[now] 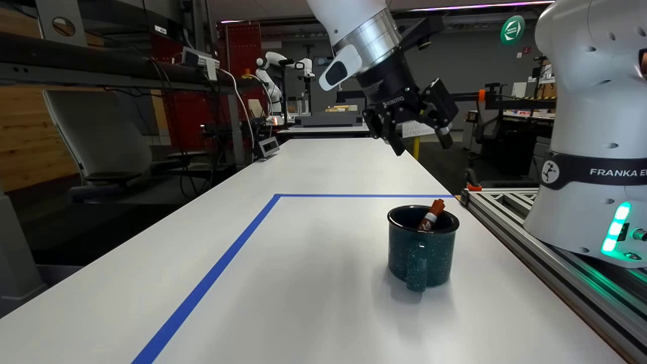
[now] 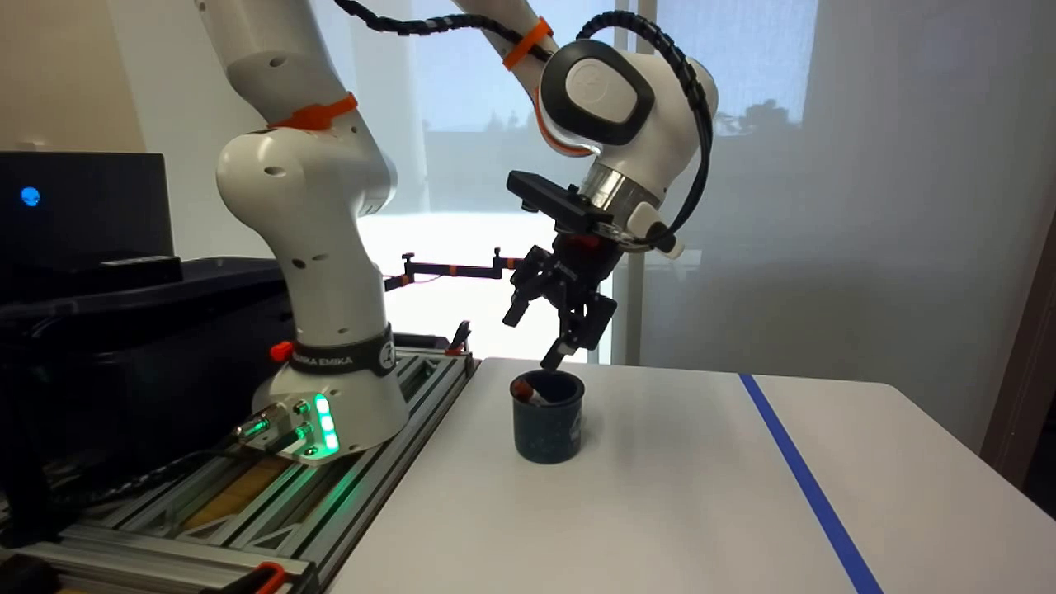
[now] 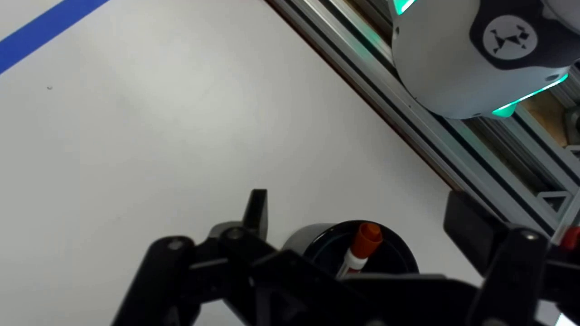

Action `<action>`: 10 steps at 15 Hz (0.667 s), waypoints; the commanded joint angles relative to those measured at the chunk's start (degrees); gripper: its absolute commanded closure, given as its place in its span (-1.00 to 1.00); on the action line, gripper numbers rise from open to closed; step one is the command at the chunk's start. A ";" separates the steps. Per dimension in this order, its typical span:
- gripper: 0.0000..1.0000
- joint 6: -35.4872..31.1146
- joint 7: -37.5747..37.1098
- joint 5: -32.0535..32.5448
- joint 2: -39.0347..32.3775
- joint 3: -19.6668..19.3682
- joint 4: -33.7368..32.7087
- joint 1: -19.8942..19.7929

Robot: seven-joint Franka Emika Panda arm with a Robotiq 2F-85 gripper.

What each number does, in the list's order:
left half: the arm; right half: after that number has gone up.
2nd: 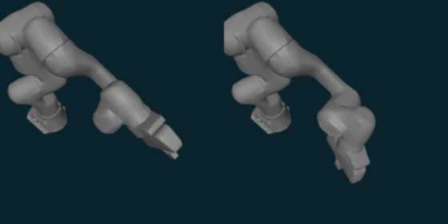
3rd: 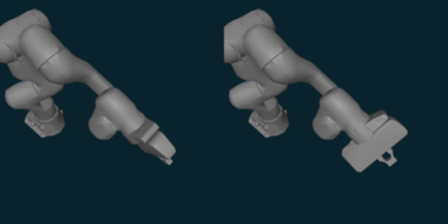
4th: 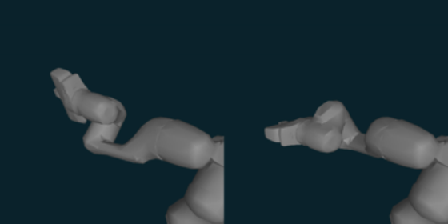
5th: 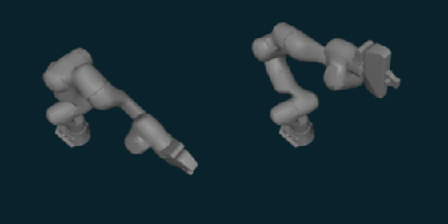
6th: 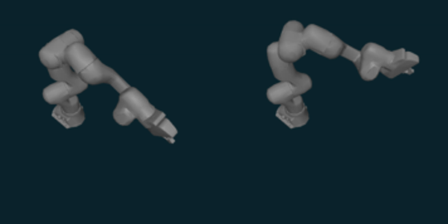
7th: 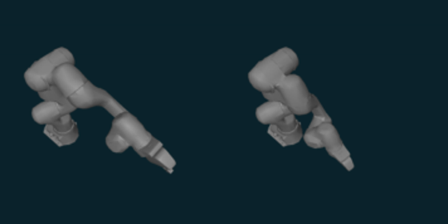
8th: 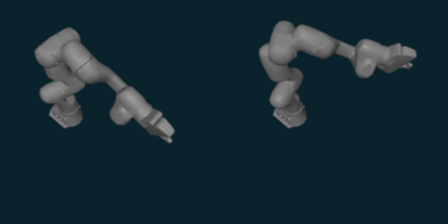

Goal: Remove the marker from the cup and place it on the table

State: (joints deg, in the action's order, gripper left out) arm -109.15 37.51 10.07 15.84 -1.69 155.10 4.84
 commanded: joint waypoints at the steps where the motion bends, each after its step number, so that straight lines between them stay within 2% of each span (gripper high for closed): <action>1: -1.00 -3.30 0.41 0.43 1.93 1.55 3.21 1.58; 3: -1.00 -5.67 -1.15 0.10 2.15 2.31 4.63 1.99; 4: -1.00 -6.03 -2.27 -0.50 0.00 2.68 2.12 2.21; 6: -1.00 -7.91 -4.19 -1.14 0.00 3.16 2.40 2.55; 10: -1.00 -8.63 -7.35 -2.33 -0.17 3.83 2.28 2.96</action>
State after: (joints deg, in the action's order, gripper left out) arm -117.49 32.67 8.97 15.51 1.56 157.47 7.02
